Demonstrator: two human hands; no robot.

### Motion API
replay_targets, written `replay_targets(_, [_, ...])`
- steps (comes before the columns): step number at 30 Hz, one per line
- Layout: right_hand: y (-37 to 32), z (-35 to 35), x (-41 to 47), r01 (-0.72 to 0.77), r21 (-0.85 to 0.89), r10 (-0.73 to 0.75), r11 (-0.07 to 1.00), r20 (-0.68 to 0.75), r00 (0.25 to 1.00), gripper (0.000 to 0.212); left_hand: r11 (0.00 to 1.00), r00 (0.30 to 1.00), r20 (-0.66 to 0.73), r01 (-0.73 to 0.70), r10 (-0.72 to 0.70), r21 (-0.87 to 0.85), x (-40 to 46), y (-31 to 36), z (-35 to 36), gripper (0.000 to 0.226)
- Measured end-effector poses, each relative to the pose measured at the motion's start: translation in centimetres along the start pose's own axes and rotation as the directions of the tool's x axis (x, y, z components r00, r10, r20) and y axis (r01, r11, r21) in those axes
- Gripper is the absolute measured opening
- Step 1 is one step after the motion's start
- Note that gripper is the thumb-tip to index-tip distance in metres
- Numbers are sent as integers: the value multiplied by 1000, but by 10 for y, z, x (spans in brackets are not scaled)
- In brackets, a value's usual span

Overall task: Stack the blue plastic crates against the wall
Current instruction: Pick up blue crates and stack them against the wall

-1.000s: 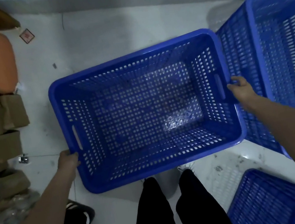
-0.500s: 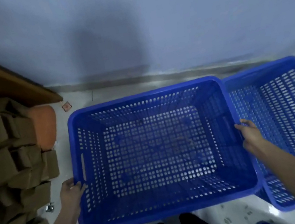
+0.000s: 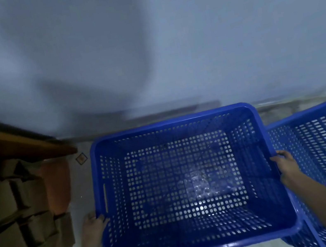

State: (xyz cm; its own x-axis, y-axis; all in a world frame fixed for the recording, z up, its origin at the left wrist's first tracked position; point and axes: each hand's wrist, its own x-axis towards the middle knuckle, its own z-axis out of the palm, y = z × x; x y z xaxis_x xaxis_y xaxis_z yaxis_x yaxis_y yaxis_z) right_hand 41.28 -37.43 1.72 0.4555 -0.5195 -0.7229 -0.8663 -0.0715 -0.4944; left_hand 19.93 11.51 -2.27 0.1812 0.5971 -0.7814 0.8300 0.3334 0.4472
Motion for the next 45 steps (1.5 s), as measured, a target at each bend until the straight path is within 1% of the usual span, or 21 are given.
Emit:
replay_targets(1, [-3, 9, 8, -7, -22, 7, 1000, -15, 1000, 21, 1000, 1000, 6, 2, -2, 29, 9, 8, 3, 24])
replay_targets(3, [-8, 27, 22, -30, -28, 29, 999, -38, 999, 34, 992, 1000, 24, -10, 7, 125, 31, 18, 10, 32])
replay_targets(6, [-9, 51, 48, -75, 4, 75, 997, -31, 997, 36, 977, 999, 15, -46, 44, 208, 60, 32, 22, 30])
replay_targets(8, [-8, 65, 68, -103, 24, 103, 994, -16, 995, 25, 978, 999, 25, -46, 42, 203, 79, 39, 30, 31])
replay_targets(10, [-7, 77, 83, -127, 6, 127, 992, 1, 992, 17, 978, 999, 17, -49, 47, 201, 94, 42, 38, 23])
replay_targets(13, [-2, 93, 108, -136, 16, 136, 991, 12, 991, 19, 991, 1000, 7, -11, 10, 132, 108, 49, 55, 16])
replay_targets(16, [1, 105, 138, -144, 28, 143, 989, 42, 989, 27, 1000, 1000, 3, 3, -3, 2, 115, 60, 75, 32])
replay_targets(18, [-2, 116, 153, -168, 35, 165, 985, 77, 983, 31, 999, 1000, 29, 14, -12, -45, 123, 65, 86, 35])
replay_targets(19, [-6, 120, 155, -172, 41, 169, 984, 82, 982, 27, 998, 999, 38, 22, -20, -60, 128, 65, 92, 35])
replay_targets(22, [-7, 130, 165, -161, 60, 158, 985, 53, 986, 13, 996, 999, 14, 30, -29, -79, 146, 64, 101, 27])
replay_targets(24, [0, 132, 172, -148, 68, 145, 987, 57, 988, 15, 996, 996, 78, 50, -44, -71, 158, 66, 104, 20])
replay_targets(26, [12, 132, 182, -160, 89, 153, 983, 81, 985, 18, 999, 988, 145, 51, -49, -10, 167, 66, 104, 27])
replay_targets(28, [24, 132, 191, -154, 39, 150, 987, 92, 984, 12, 997, 982, 176, 55, -65, 62, 167, 65, 100, 37])
replay_targets(29, [31, 131, 200, -140, 14, 138, 990, 94, 986, 18, 994, 978, 192, 63, -79, 89, 164, 65, 100, 39])
replay_targets(31, [45, 128, 223, -93, -76, 100, 993, 102, 990, 47, 986, 972, 210, 73, -104, 152, 157, 68, 100, 35])
replay_targets(32, [45, 128, 222, -74, -111, 87, 991, 117, 989, 54, 981, 967, 227, 71, -111, 178, 148, 74, 103, 31])
replay_targets(35, [18, 127, 172, -35, -180, 60, 983, 136, 989, 58, 967, 967, 228, 55, -114, 248, 122, 95, 116, 30])
replay_targets(39, [-1, 104, 118, 51, -212, -16, 976, 162, 987, 55, 933, 958, 244, 54, -148, 356, 80, 136, 134, 49])
replay_targets(41, [-7, 82, 92, 99, -183, -70, 978, 160, 985, 53, 902, 945, 298, -5, -138, 432, 49, 158, 149, 54])
replay_targets(42, [-11, 70, 80, 113, -160, -87, 981, 163, 983, 53, 894, 936, 332, -50, -112, 445, 31, 169, 158, 49])
replay_targets(45, [-21, 29, 53, 109, -128, -86, 986, 168, 982, 51, 880, 894, 442, -145, -80, 453, -22, 192, 188, 15])
